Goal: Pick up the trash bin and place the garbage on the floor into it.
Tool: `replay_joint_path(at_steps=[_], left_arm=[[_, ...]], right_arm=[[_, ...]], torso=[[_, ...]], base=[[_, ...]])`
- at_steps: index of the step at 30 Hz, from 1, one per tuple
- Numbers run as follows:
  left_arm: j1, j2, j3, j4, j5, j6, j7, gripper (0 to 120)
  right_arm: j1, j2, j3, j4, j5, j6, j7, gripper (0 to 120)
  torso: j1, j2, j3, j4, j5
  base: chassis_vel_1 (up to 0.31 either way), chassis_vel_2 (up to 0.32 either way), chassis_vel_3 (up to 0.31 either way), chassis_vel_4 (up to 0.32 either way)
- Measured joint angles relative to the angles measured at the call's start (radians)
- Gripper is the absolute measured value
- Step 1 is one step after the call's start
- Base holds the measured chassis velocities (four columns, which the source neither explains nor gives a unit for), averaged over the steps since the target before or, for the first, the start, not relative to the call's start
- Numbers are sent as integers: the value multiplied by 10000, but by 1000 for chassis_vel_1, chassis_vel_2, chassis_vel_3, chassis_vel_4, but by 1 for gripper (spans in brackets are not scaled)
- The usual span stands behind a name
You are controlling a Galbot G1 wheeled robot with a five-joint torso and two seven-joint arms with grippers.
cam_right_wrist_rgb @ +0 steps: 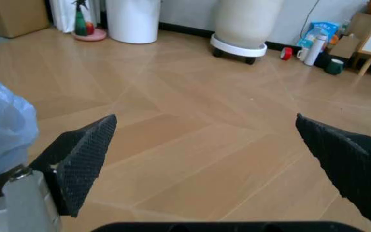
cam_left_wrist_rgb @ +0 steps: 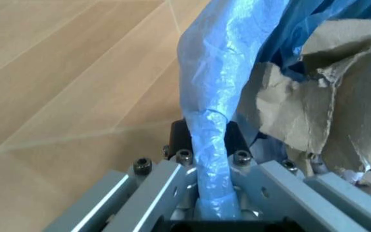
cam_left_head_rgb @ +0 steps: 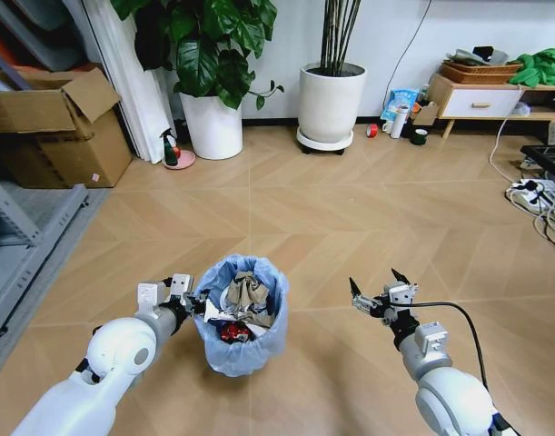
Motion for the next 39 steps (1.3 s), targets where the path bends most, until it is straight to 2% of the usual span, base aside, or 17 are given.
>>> replay_joint_path(at_steps=[1, 9, 10, 15, 22, 28, 39], left_arm=[[9, -12, 1, -7, 6, 0, 0, 0], [58, -53, 40, -29, 65, -6, -2, 0], [61, -53, 42, -33, 67, -9, -1, 0], [62, -53, 41, -34, 74, -15, -1, 0], [72, -69, 30, -34, 81, -17, 3, 0], [63, -81, 26, -35, 82, -29, 36, 0], [129, -117, 27, -46, 146, -42, 57, 0]], right_arm=[[-21, 19, 2, 5, -9, 1, 0, 100], [-96, 67, 64, 63, -35, 12, 0, 100], [-97, 60, 67, 78, -35, 12, 0, 100], [-77, 50, 68, 71, 21, 21, 0, 100], [-120, 76, 48, 73, 241, 22, -3, 100], [-196, 171, 60, 81, 237, -53, -12, 100], [-329, 296, 147, 98, 157, 31, -77, 100]], torso=[[0, 0, -1, 1, 8], [0, 1, 0, -4, 8], [0, 0, 0, -3, -2], [0, 0, 0, -4, 7], [-3, 1, -3, 3, 6], [2, 0, 1, -4, 2], [2, 0, 0, 0, 3]], base=[[313, -103, -281, 101], [300, -95, -306, 96], [300, -91, -330, 121], [292, -99, -292, 103], [209, -95, -226, 90], [-40, -7, 16, 1], [-101, -60, 106, 79]])
